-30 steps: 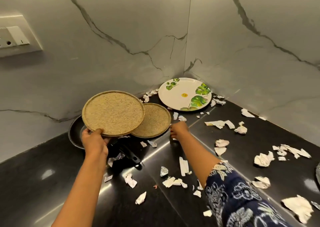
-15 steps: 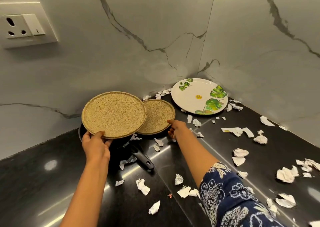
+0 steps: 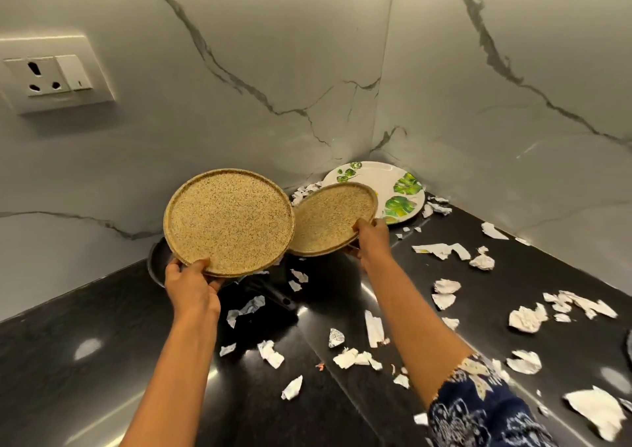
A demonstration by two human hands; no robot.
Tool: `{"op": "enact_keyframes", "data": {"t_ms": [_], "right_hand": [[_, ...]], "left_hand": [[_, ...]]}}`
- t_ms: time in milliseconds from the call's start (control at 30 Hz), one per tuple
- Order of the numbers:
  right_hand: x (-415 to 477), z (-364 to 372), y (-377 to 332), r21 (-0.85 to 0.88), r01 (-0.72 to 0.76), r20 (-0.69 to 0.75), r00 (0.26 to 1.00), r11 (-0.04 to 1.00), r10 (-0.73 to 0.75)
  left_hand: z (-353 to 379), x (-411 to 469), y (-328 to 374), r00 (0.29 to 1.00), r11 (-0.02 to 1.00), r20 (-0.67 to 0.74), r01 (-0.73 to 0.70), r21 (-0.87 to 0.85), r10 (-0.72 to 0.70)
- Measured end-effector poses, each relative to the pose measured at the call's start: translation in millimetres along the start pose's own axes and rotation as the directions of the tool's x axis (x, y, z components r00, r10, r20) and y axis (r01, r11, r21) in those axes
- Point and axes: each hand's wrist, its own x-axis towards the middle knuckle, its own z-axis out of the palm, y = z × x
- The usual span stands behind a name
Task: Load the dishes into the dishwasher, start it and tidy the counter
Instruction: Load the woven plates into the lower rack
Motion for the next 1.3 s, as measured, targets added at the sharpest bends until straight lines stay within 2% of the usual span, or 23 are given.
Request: {"op": "enact_keyframes", "data": {"t_ms": [167, 333, 433, 567, 633, 800, 900, 1100, 1300], "right_hand": [[-67.5, -89.9, -9.9, -0.04, 0.172, -0.184, 0.967, 0.984, -0.177], [-158.5, -200.6, 7.5, -0.168, 0.266, -0.289, 0.908, 0.949, -0.305], [-227.7, -266.4, 28.8, -0.291, 0.348, -0.376, 0.815, 0.891, -0.441], [-326.1, -334.7, 51.0, -0.442, 0.45, -0.432, 0.651, 0.776, -0.624], [-367.6, -358.5, 63.4, -0.493, 0.456, -0.43, 0.612, 0.741, -0.663], [-462.0, -391.3, 108.6, -0.55, 0.432, -0.435, 0.582, 0.714, -0.687], [-515.2, -408.8, 140.9, -0.58, 0.378, -0.451, 0.589, 0.722, -0.671], [-614.1, -433.2, 206.2, -0.645, 0.242, -0.537, 0.531, 0.725, -0.655], [-723.1, -447.2, 288.1, -0.63, 0.046, -0.667, 0.48, 0.775, -0.57]], "left_hand": [[4.4, -68.9, -20.3, 0.995, 0.997, 0.094, 0.008, 0.074, -0.015], [-18.6, -169.4, -49.1, 0.984, 0.995, 0.174, 0.006, 0.101, -0.024], [-51.4, -237.2, -66.6, 0.971, 0.993, 0.235, -0.06, 0.106, 0.034], [-103.4, -325.2, -80.7, 0.933, 0.972, 0.342, -0.172, 0.157, 0.11], [-126.9, -364.0, -82.4, 0.916, 0.965, 0.383, -0.199, 0.171, 0.121], [-179.4, -424.4, -77.4, 0.855, 0.931, 0.504, -0.275, 0.242, 0.122], [-208.1, -447.5, -80.3, 0.831, 0.916, 0.55, -0.285, 0.284, 0.088], [-274.7, -496.0, -92.4, 0.754, 0.881, 0.655, -0.278, 0.383, -0.047], [-371.8, -531.9, -116.2, 0.625, 0.827, 0.738, -0.254, 0.502, -0.256]]}}
